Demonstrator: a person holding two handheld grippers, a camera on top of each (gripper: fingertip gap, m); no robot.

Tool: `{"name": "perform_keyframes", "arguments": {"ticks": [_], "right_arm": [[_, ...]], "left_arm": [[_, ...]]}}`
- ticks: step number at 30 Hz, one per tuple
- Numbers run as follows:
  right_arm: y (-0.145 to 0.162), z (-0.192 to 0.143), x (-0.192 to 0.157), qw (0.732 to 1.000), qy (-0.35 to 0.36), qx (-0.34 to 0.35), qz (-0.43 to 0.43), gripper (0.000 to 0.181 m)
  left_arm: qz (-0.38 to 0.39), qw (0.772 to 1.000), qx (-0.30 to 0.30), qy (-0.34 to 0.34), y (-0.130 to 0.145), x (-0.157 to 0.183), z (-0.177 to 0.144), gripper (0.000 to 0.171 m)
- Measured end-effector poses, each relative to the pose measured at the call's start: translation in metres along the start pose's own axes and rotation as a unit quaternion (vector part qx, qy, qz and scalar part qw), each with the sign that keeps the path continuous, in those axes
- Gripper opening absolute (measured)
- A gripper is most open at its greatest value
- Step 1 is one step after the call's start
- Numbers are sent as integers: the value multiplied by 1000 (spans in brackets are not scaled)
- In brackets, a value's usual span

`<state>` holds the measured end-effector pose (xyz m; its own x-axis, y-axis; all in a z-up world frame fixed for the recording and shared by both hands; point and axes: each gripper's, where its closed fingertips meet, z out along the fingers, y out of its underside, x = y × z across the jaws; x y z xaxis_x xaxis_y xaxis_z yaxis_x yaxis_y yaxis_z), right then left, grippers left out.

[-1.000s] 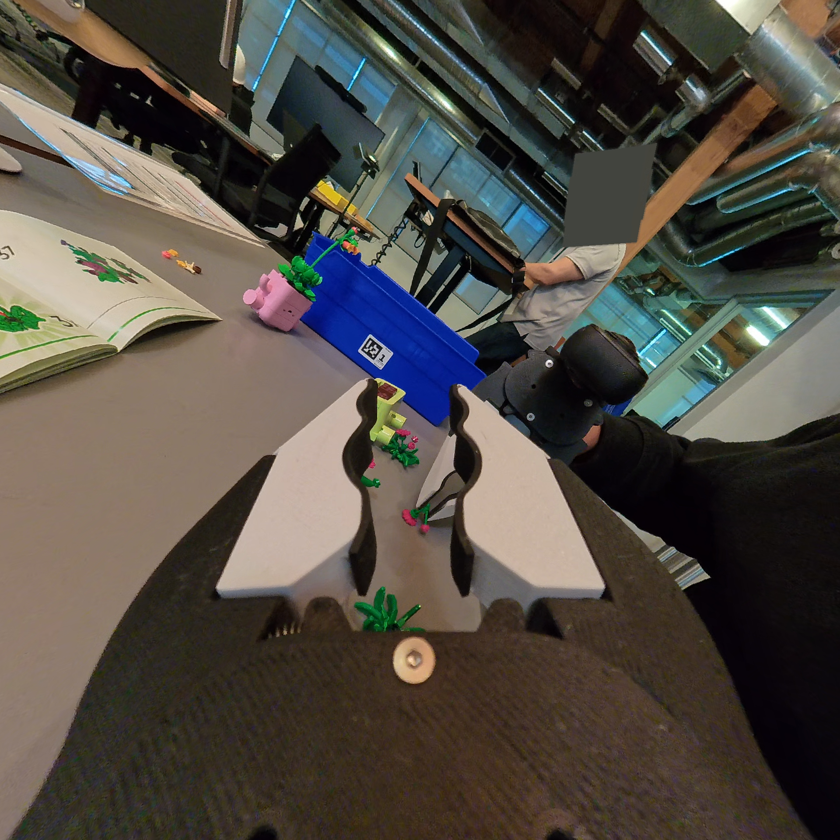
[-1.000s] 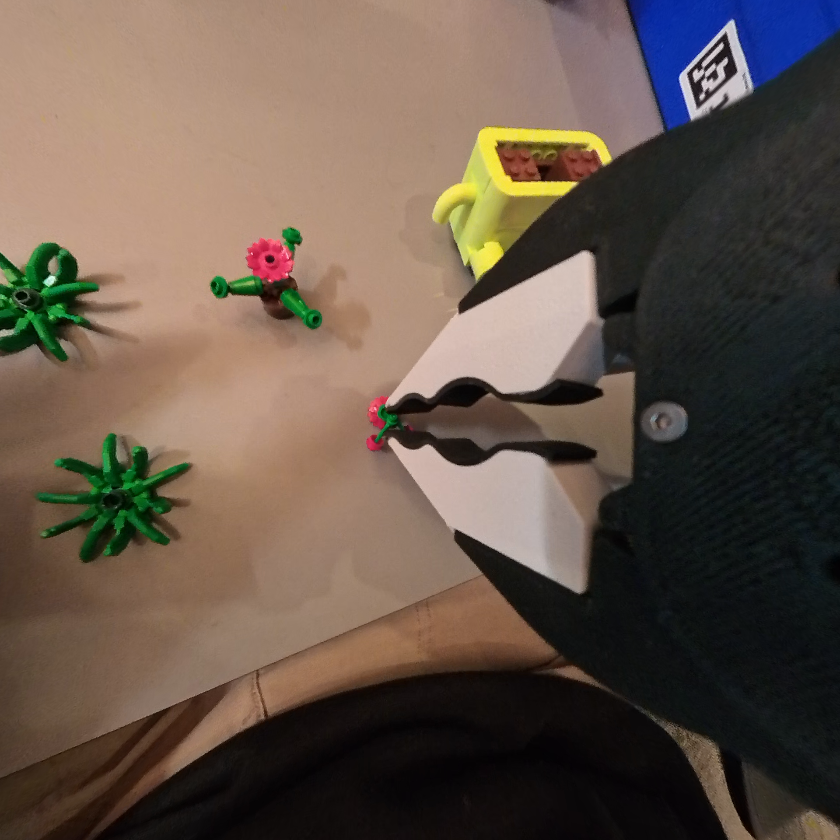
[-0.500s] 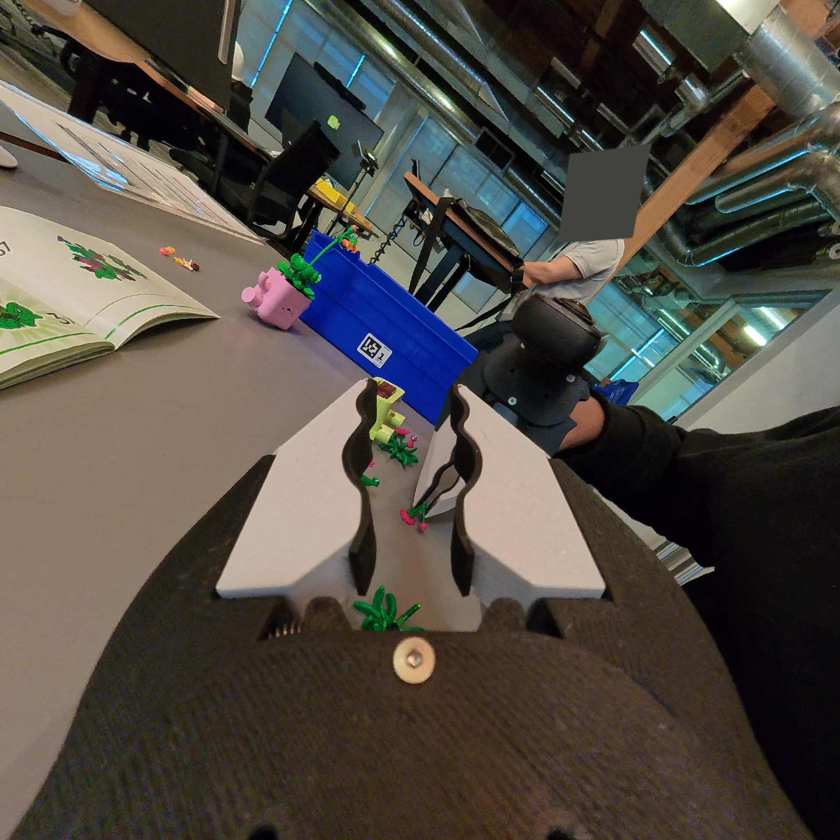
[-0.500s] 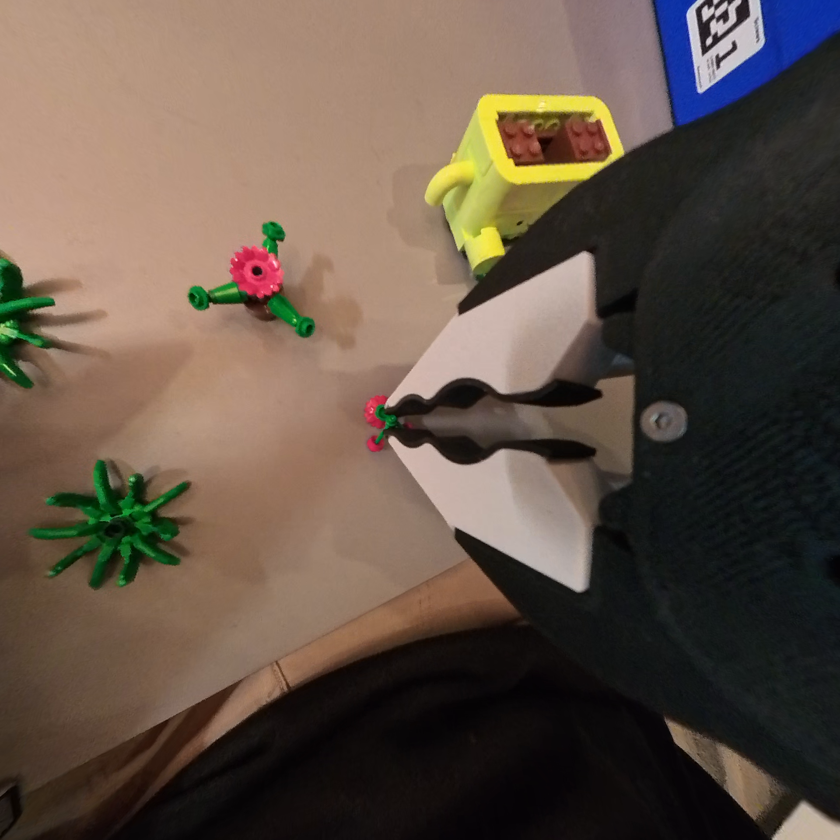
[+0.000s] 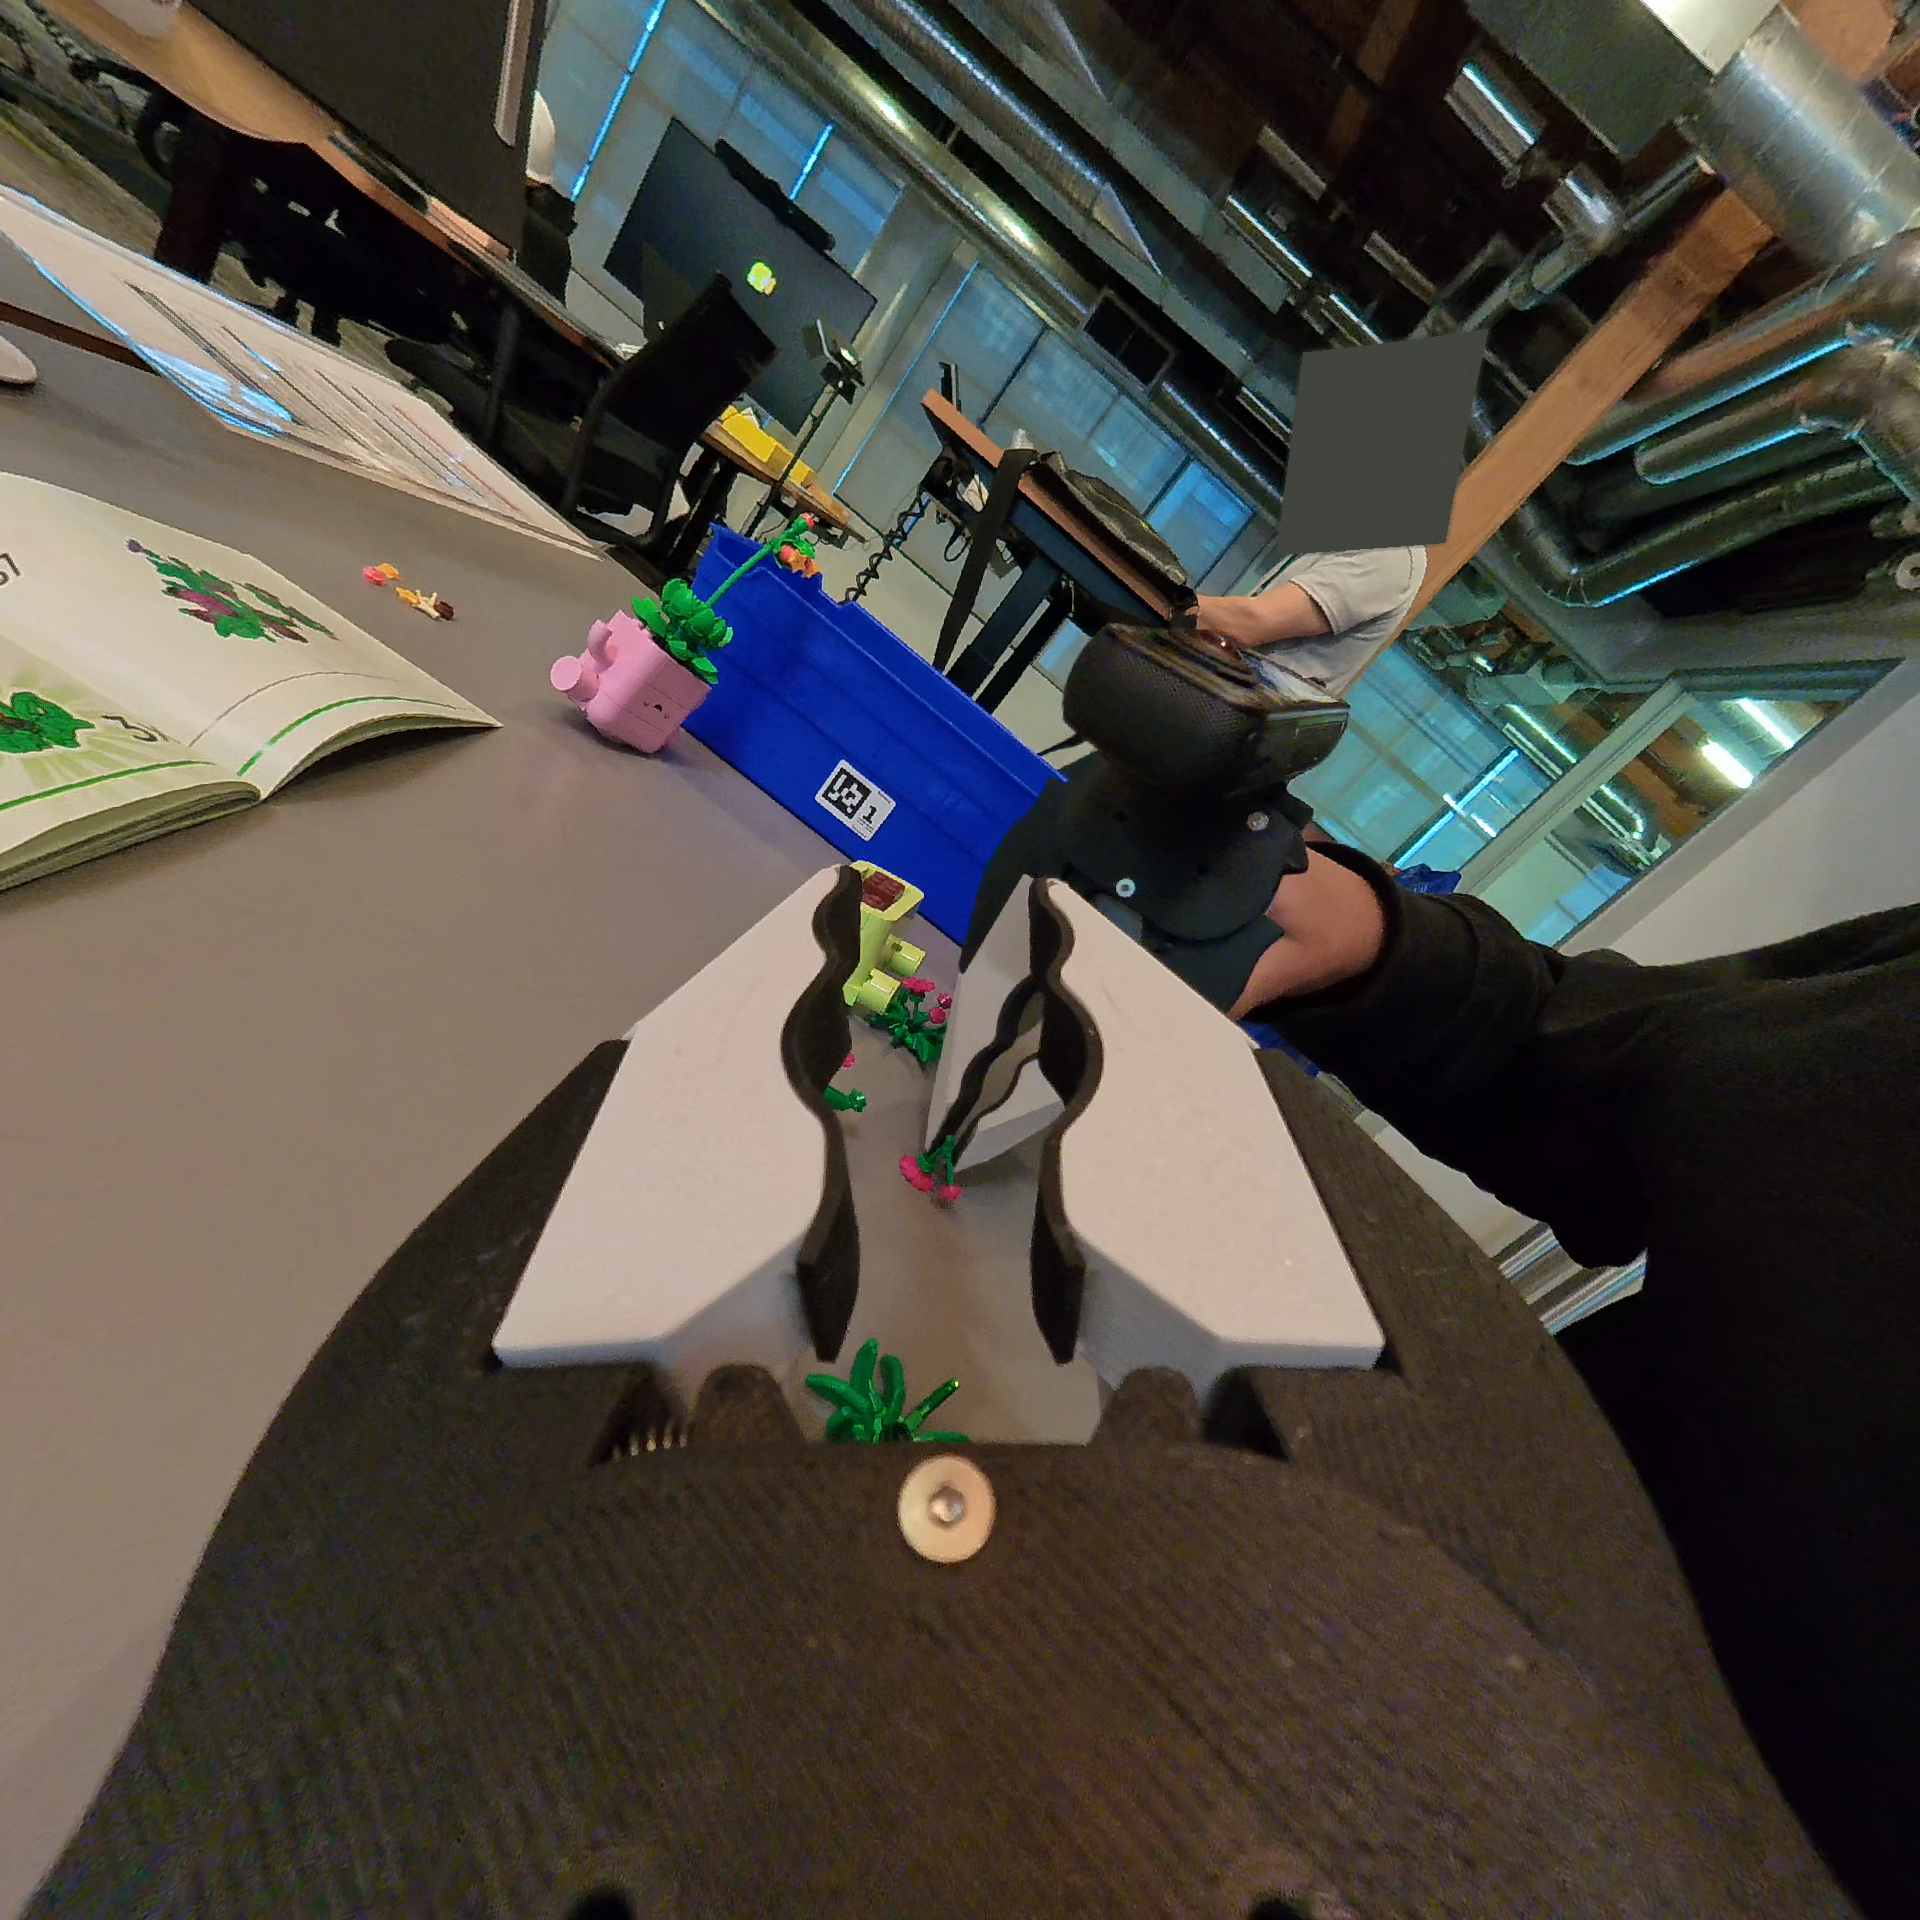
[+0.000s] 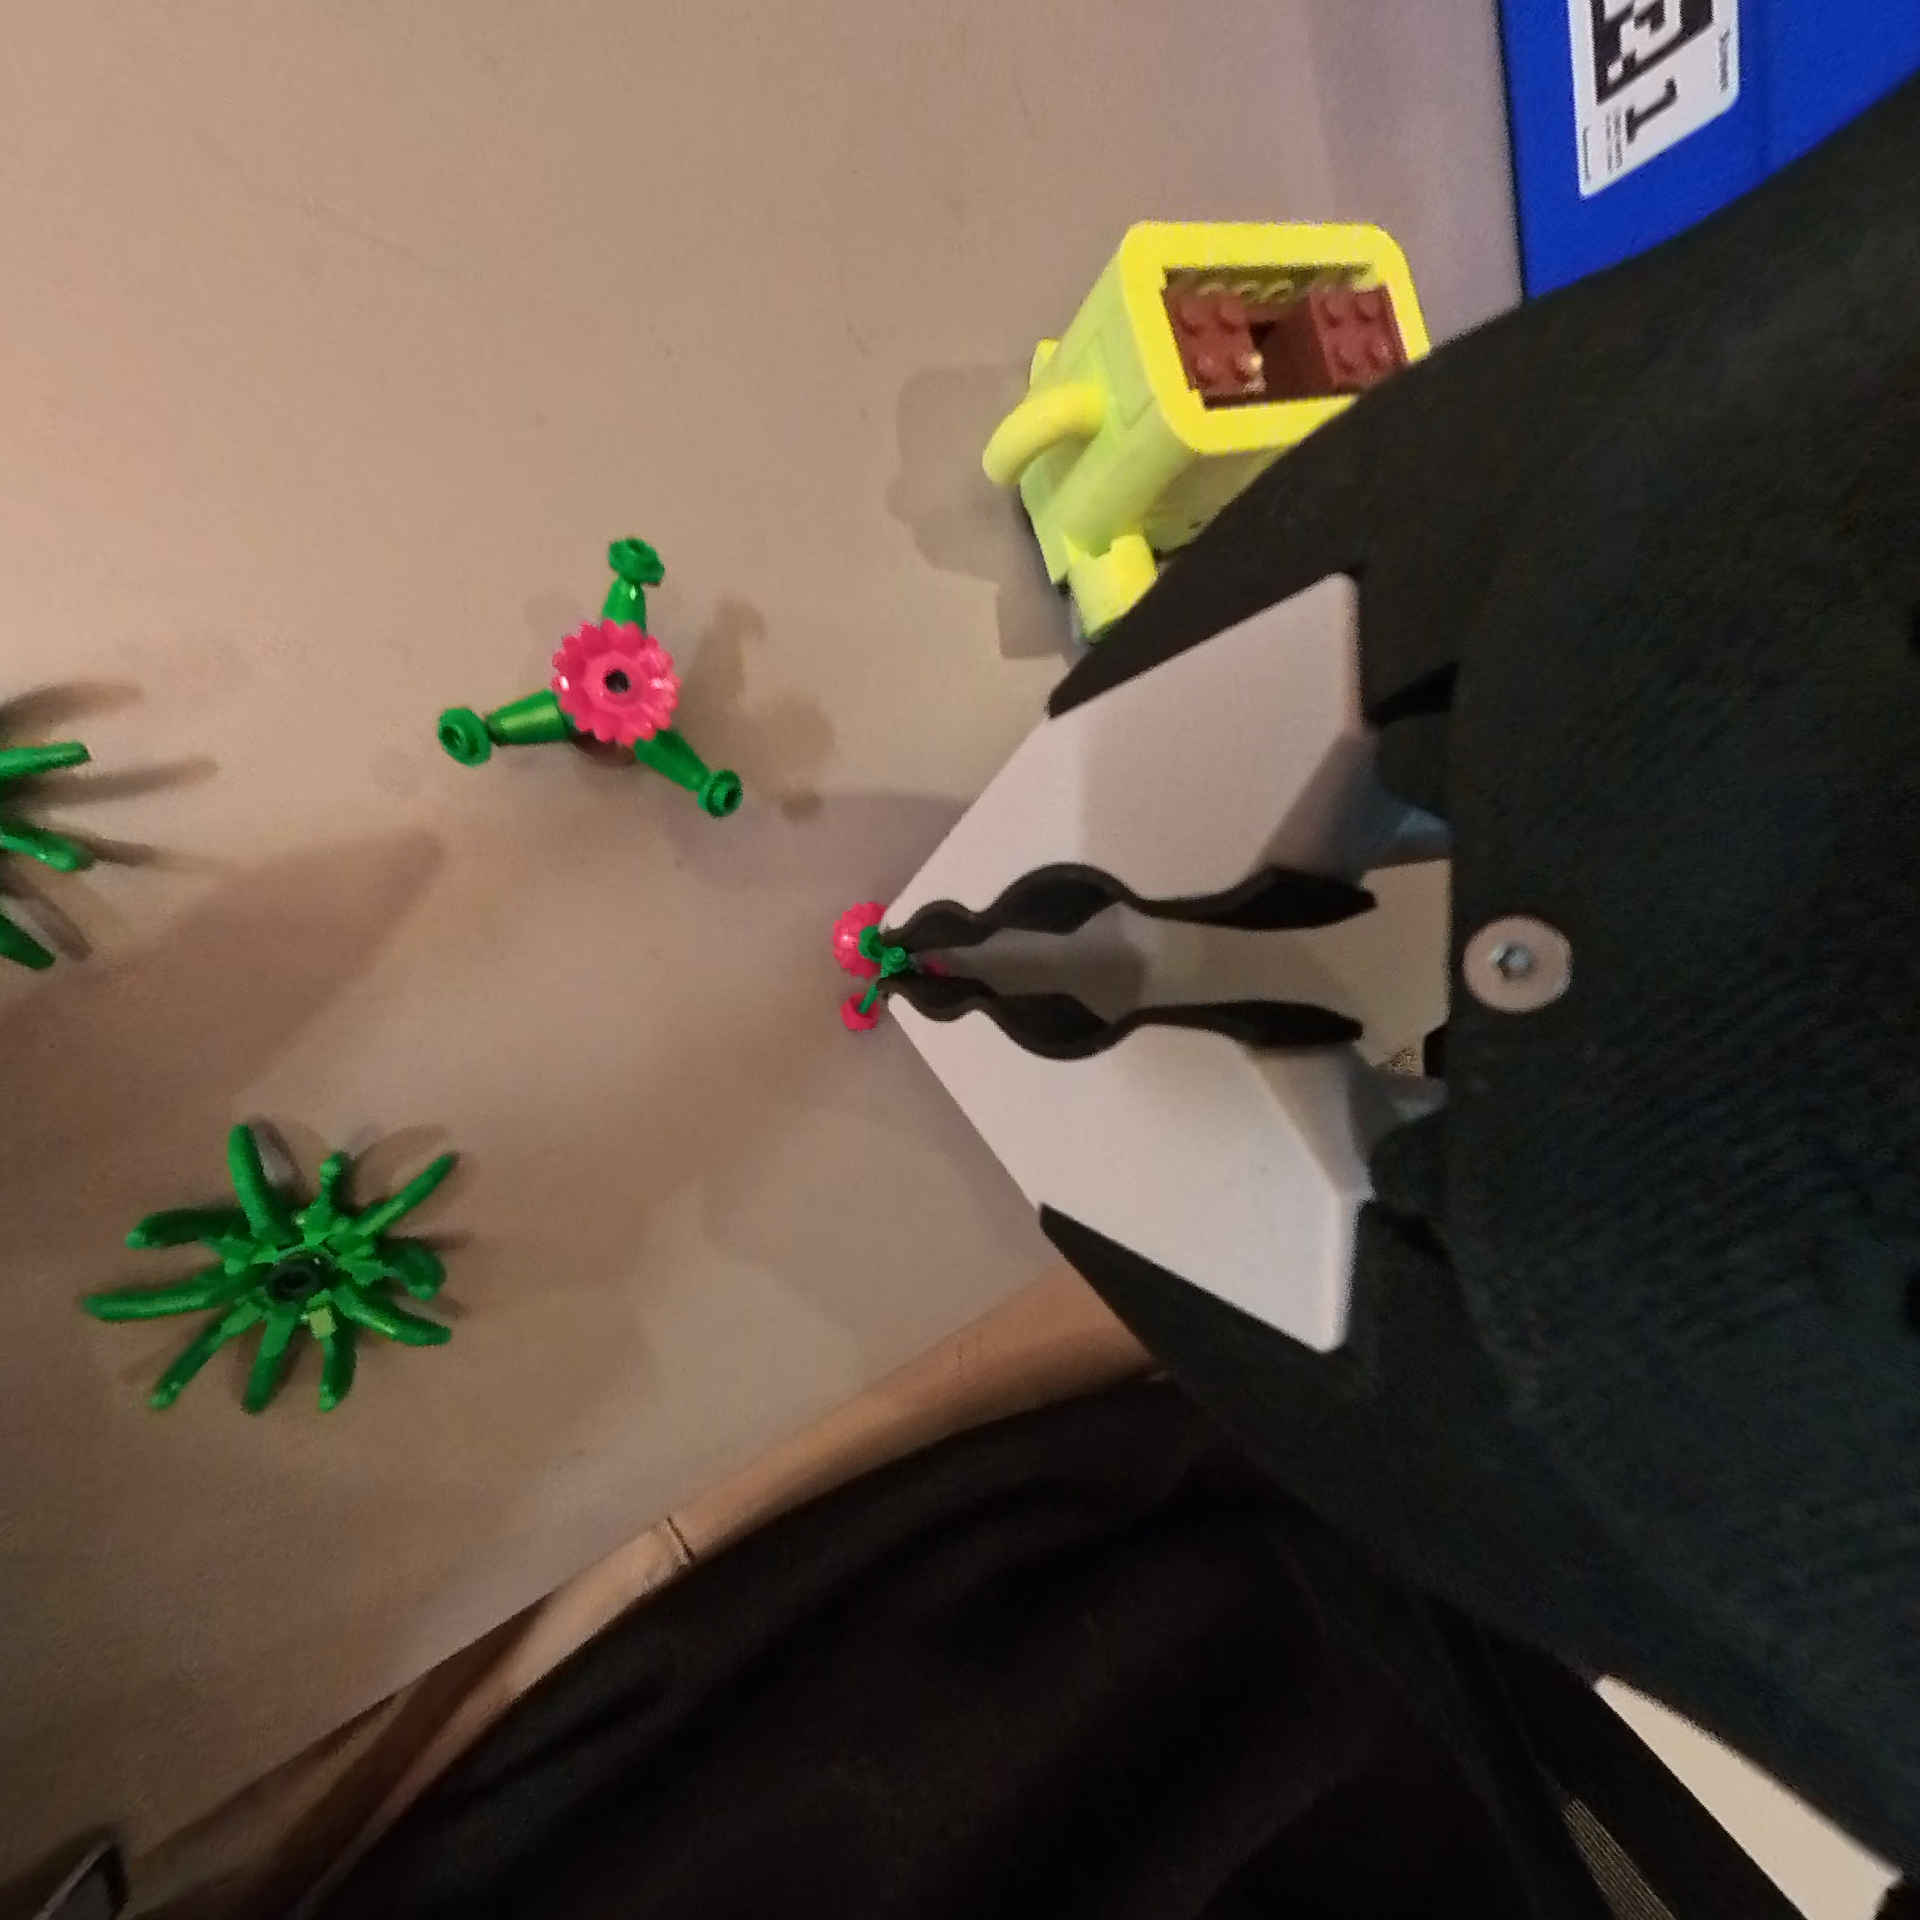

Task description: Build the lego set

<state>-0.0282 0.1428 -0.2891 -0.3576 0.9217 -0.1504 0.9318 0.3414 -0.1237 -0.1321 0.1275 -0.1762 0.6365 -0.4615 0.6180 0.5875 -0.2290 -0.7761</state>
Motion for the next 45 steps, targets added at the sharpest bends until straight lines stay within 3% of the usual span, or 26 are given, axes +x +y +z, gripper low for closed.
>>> {"name": "perform_keyframes", "arguments": {"ticks": [23, 28, 32, 35, 37, 40, 45], "right_arm": [[2, 1, 0, 1000, -3, -22, 10, 2], [-1, -1, -5, 999, -1, 31, 11, 3], [-16, -21, -11, 989, -7, 148, 28, 3], [-30, -46, -15, 960, -13, 276, 42, 3], [-40, -63, -21, 927, -41, 367, 62, 3], [-55, -87, -32, 855, -125, 494, 100, 3], [-66, -106, -39, 740, -230, 618, 130, 2]], "left_arm": [[1, 1000, 0, 0, 0, 0, -1, 30], [4, 1000, 3, -1, -1, -1, -3, 31], [3, 1000, 4, 7, -1, 2, -2, 32], [2, 1000, 3, 28, 0, 8, 0, 33], [-1, 999, 2, 46, 1, 12, 2, 33], [-5, 997, 0, 79, 2, 20, 2, 34], [-6, 988, -50, 149, 12, 37, 2, 35]]}}
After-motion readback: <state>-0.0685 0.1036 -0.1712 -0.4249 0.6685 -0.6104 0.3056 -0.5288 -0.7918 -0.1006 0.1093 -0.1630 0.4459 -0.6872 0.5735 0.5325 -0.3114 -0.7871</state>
